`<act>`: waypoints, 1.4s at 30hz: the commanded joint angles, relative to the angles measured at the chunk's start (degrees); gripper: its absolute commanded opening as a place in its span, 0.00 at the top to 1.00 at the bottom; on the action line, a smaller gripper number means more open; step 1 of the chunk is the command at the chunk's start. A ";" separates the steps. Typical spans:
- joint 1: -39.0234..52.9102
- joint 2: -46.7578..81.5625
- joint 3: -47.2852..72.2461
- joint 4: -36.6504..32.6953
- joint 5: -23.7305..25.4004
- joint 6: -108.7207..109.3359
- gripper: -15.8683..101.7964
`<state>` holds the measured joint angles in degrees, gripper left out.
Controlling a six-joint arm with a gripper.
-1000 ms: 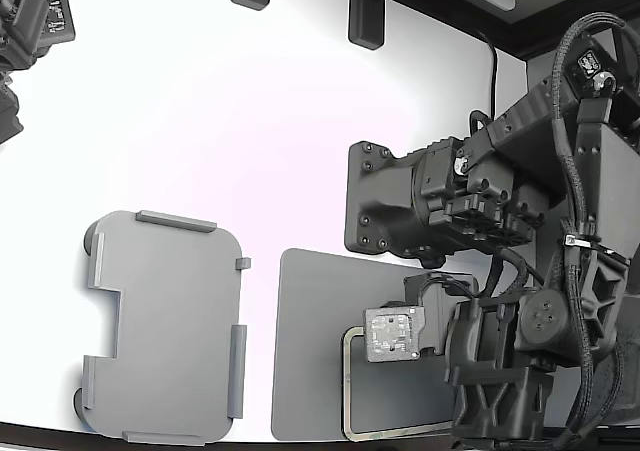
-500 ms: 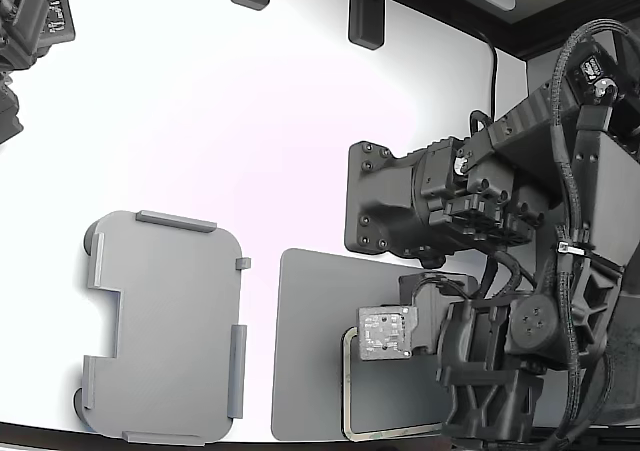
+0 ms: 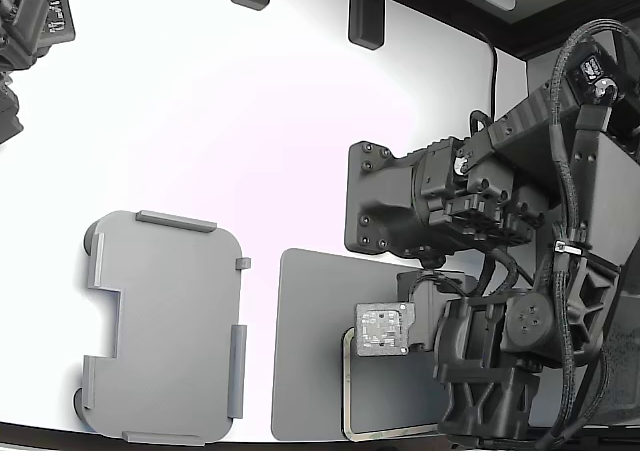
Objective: Move top rectangular frame to the holder.
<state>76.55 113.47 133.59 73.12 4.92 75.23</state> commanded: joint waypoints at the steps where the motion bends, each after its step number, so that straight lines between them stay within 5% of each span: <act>1: -0.53 1.14 -1.05 0.09 0.00 0.09 0.61; 7: -0.62 1.14 -3.78 3.52 0.18 -0.09 0.96; 19: -2.99 0.88 -16.26 14.15 4.31 6.24 0.96; 29: -17.75 -1.41 -31.73 21.71 9.40 21.18 0.96; 42: -37.27 -16.00 -48.60 21.71 8.79 45.97 0.96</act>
<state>42.89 99.58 88.86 94.31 13.80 118.21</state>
